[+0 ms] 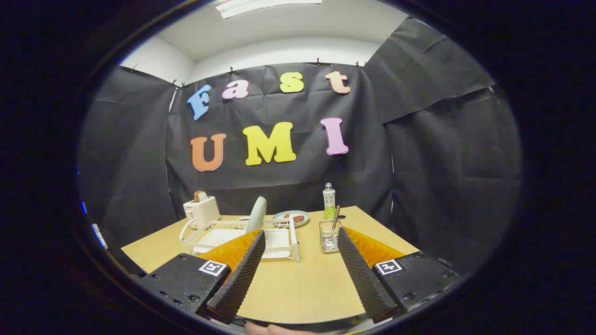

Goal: Take the plate from the dish rack, then take the spoon from the basket and place it into the plate.

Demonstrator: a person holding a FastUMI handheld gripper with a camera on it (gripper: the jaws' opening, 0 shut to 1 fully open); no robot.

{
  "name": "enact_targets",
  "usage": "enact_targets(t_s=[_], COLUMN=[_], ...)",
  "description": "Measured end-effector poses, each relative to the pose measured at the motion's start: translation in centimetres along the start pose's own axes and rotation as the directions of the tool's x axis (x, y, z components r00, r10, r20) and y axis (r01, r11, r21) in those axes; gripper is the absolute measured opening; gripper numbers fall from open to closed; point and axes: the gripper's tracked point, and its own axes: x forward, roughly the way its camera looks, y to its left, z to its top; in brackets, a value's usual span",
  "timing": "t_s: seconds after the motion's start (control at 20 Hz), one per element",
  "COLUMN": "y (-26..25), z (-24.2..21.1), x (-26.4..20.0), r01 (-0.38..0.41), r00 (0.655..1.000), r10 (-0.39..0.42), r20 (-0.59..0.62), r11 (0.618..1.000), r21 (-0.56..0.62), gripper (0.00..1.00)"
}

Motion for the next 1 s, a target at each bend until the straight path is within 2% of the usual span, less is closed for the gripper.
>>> enact_targets(t_s=[0.4, 0.65, 1.0], y=[1.0, 2.4, 2.2], z=[0.4, -0.1, 0.1], x=[-0.5, -0.4, -0.3], r01=[-0.008, -0.048, -0.038], r00=[1.000, 0.999, 0.999], r10=[0.009, 0.048, 0.038], r20=[0.011, -0.003, 0.007], r11=[0.999, 0.998, 0.997], r21=[-0.038, -0.050, -0.062], gripper=[1.00, 1.00, 1.00])
